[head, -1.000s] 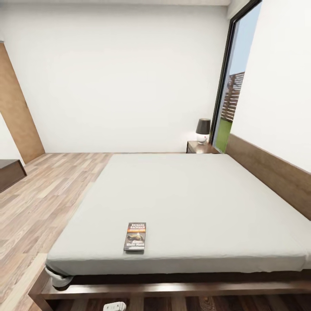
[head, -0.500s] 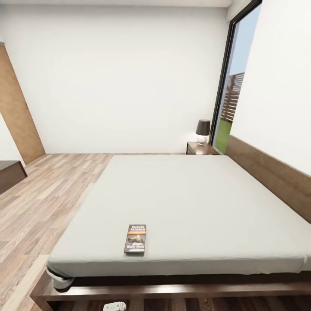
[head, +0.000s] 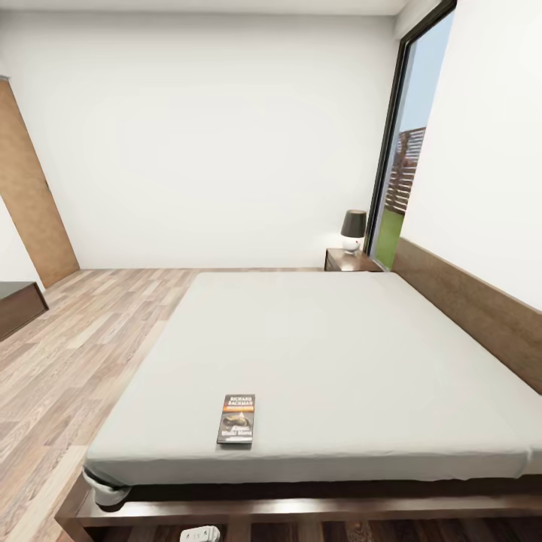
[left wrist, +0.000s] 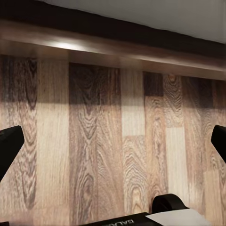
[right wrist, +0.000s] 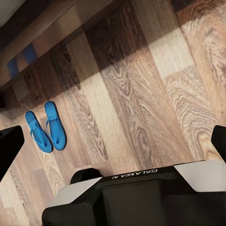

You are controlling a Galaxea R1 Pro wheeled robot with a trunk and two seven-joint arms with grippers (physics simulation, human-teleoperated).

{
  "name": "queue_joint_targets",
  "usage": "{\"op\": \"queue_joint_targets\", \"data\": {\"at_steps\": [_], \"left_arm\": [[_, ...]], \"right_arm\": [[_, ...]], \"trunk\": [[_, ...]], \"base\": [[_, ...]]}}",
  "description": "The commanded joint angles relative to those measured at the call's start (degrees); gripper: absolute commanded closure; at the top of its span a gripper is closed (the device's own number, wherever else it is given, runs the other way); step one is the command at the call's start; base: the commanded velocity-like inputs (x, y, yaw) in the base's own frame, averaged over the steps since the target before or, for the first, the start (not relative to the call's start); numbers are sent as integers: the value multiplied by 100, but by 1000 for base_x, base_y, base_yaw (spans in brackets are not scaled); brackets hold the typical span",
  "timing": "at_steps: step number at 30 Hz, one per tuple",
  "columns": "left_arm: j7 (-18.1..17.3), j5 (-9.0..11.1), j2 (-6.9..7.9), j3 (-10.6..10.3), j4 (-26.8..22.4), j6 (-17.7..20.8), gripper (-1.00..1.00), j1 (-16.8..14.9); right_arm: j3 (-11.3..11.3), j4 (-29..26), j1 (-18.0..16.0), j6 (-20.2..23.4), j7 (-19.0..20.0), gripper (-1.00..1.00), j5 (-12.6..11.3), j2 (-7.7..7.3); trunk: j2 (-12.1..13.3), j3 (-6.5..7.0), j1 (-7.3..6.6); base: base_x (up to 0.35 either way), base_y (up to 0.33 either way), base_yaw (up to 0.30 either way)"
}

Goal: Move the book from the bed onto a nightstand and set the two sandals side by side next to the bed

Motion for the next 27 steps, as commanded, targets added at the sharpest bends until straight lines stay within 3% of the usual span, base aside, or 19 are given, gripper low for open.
{"op": "queue_joint_targets", "data": {"at_steps": [1, 27], "left_arm": [[-22, 50, -2, -49, 14, -24, -100, -6], [-29, 50, -2, -49, 9, -26, -100, -6]], "right_arm": [[-3, 23, -9, -10, 33, -100, -53, -4], [-3, 24, -9, -10, 34, -100, -53, 1]], "trunk": [[38, 12, -23], [1080, 479, -594]], "base": [[0, 0, 0], [0, 0, 0]]}}
